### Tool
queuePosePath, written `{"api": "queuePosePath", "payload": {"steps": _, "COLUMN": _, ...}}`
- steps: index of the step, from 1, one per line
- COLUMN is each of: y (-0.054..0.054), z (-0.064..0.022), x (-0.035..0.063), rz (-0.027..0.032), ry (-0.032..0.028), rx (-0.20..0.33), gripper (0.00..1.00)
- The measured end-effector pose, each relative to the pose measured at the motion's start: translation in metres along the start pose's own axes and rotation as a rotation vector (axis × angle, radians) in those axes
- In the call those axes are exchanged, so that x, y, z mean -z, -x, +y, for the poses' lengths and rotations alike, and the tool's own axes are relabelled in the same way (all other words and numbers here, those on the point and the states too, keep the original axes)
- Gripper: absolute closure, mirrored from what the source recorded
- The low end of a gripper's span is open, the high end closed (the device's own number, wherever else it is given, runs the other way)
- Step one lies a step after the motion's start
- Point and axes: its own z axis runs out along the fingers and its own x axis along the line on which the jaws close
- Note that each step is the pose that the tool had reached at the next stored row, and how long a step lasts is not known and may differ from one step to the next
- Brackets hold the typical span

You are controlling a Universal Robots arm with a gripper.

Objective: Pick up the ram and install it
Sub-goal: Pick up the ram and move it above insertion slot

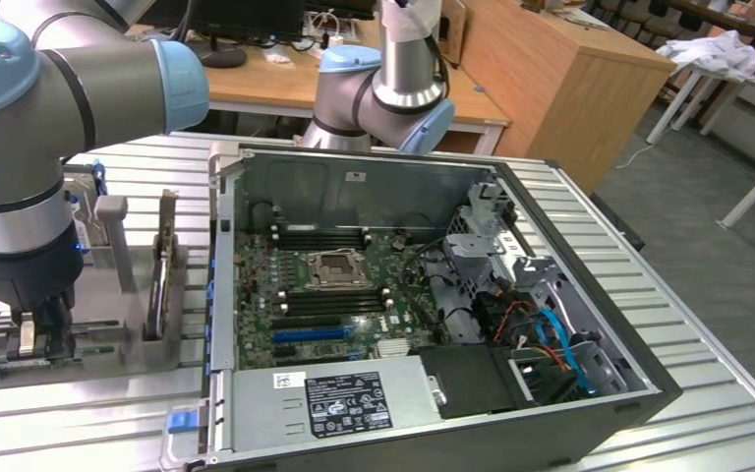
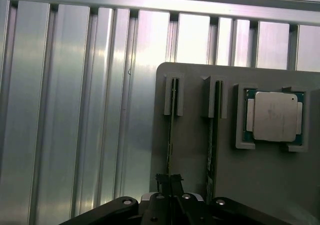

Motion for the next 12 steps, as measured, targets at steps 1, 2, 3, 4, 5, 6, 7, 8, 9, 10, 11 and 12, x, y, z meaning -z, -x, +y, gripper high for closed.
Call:
{"api": "queuePosePath", "payload": {"steps": 1, "y": 0.0000, "z": 0.0000, "x": 0.0000, "rz": 0.0000, "ry": 0.0000, "rx": 0.000, "gripper": 0.88}}
{"api": "queuePosePath", "payload": {"steps": 2, "y": 0.0000, "z": 0.0000, "x": 0.0000, "rz": 0.0000, "ry": 0.0000, "rx": 0.000, "gripper": 0.88}}
{"api": "queuePosePath", "payload": {"steps": 3, "y": 0.0000, "z": 0.0000, "x": 0.0000, "rz": 0.0000, "ry": 0.0000, "rx": 0.000, "gripper": 0.88}}
{"api": "queuePosePath", "payload": {"steps": 4, "y": 0.0000, "z": 0.0000, "x": 0.0000, "rz": 0.0000, "ry": 0.0000, "rx": 0.000, "gripper": 0.88}}
{"api": "queuePosePath", "payload": {"steps": 5, "y": 0.0000, "z": 0.0000, "x": 0.0000, "rz": 0.0000, "ry": 0.0000, "rx": -0.001, "gripper": 0.88}}
{"api": "queuePosePath", "payload": {"steps": 6, "y": 0.0000, "z": 0.0000, "x": 0.0000, "rz": 0.0000, "ry": 0.0000, "rx": -0.002, "gripper": 0.88}}
{"api": "queuePosePath", "payload": {"steps": 7, "y": 0.0000, "z": 0.0000, "x": 0.0000, "rz": -0.0002, "ry": 0.0000, "rx": -0.004, "gripper": 0.88}}
{"api": "queuePosePath", "payload": {"steps": 8, "y": 0.0000, "z": 0.0000, "x": 0.0000, "rz": -0.0002, "ry": 0.0000, "rx": -0.006, "gripper": 0.88}}
{"api": "queuePosePath", "payload": {"steps": 9, "y": 0.0000, "z": 0.0000, "x": 0.0000, "rz": -0.0003, "ry": 0.0000, "rx": -0.007, "gripper": 0.88}}
{"api": "queuePosePath", "payload": {"steps": 10, "y": 0.0000, "z": 0.0000, "x": 0.0000, "rz": -0.0004, "ry": 0.0000, "rx": -0.008, "gripper": 0.88}}
{"api": "queuePosePath", "payload": {"steps": 11, "y": 0.0000, "z": 0.0000, "x": 0.0000, "rz": -0.0004, "ry": 0.0000, "rx": -0.009, "gripper": 0.88}}
{"api": "queuePosePath", "payload": {"steps": 12, "y": 0.0000, "z": 0.0000, "x": 0.0000, "rz": -0.0004, "ry": 0.0000, "rx": -0.010, "gripper": 0.88}}
